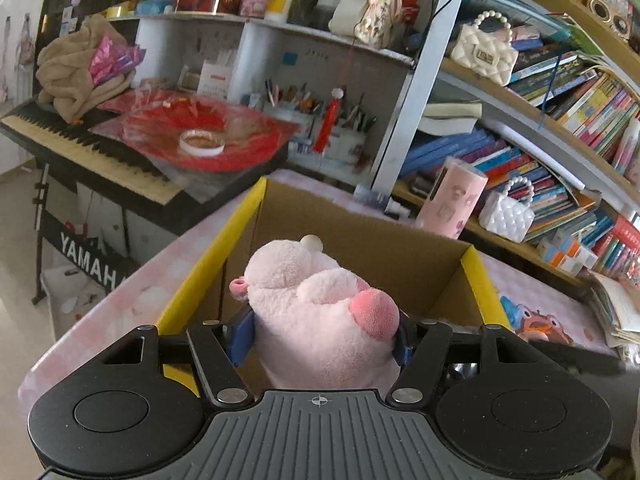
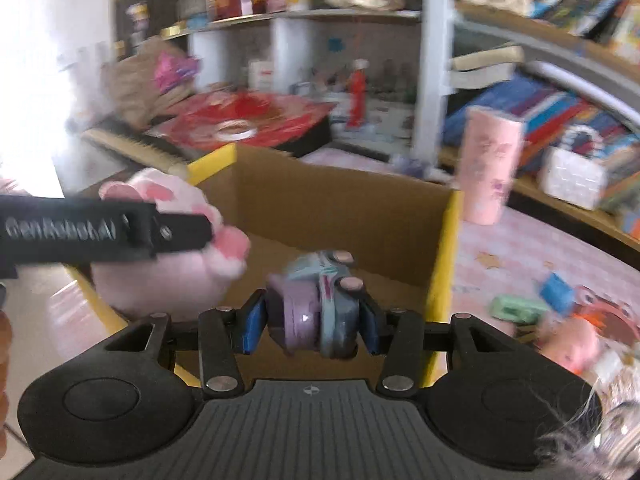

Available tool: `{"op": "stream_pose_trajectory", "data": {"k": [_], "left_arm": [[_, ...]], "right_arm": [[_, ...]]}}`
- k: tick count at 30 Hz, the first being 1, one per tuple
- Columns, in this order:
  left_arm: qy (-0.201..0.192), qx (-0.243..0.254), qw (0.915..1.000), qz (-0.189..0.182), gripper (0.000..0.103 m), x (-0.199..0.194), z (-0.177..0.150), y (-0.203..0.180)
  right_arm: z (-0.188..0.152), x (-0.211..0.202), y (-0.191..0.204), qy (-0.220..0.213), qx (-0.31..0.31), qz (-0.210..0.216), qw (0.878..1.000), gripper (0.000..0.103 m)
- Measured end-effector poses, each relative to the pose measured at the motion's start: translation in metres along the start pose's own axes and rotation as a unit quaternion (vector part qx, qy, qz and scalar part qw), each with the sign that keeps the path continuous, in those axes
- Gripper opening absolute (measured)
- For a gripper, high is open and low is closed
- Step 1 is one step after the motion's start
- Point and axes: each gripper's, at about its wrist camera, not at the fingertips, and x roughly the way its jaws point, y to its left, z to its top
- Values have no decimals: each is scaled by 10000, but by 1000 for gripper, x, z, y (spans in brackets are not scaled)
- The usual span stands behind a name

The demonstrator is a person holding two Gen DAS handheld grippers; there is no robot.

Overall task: Organize objects
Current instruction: 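Carry the plush pig and toy car with both tools into the yellow box, then open both tools to drop the plush pig and toy car in the box, then withdraw both tools from the box back toward the table items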

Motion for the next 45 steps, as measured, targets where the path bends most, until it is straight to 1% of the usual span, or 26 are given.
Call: {"op": "stream_pose_trajectory", "data": {"k": [3,4,6,9,13,16,19,20,23,24,28,30,32,33,36,40,43,45], "left_arm": [[85,-1,9999,69,66,6,-1,-2],[87,65,9999,124,66,8,-2,-3],[105,197,9995,211,67,14,-1,-7],[118,254,9993,255,67,20,2,-9],[147,327,9988,337,69,26,4,-15],[153,450,9979,432,69,28,3,-20],[78,468,9983,353,71,25,5,-21],[20,477,9983,323,74,22,6,-21],[-273,505,9980,257,80,5,11,-22],[-390,492,9978,229,81,-3,12,-22],[-684,418,9967,139,83,-35,13,-23],[-838,392,9956,127,93,-51,10,-23],[-1021,328,9942,104,93,-70,3,-21],[-1056,309,9939,86,93,-76,0,-20],[-1046,293,9940,127,93,-93,-15,-16],[-819,96,9963,250,93,-100,-36,-6],[-631,-56,9973,364,93,-102,-52,-2],[-482,-81,9980,406,93,-104,-61,-1]], "right_arm": [[4,10,-8,54,-440,232,9987,43],[6,12,-10,81,-502,284,9983,43],[9,16,-12,103,-555,304,9979,43],[14,24,-17,130,-659,368,9971,43],[21,33,-25,193,-835,554,9948,43],[24,37,-28,173,-855,589,9944,44],[24,36,-25,181,-798,415,9958,45],[23,34,-24,166,-761,316,9965,47],[23,24,-22,37,-508,167,9986,52],[22,18,-21,-25,-422,103,9991,55],[21,-9,-16,-311,-167,-119,9993,58],[19,-25,-13,-469,-47,-200,9987,59],[16,-42,-9,-603,87,-265,9978,63],[14,-50,-7,-654,152,-298,9973,63],[3,-71,2,-709,236,-409,9964,63],[-19,-90,15,-570,294,-502,9967,64],[-37,-100,25,-399,202,-606,9972,68],[-50,-107,29,-346,287,-759,9961,70]]}}
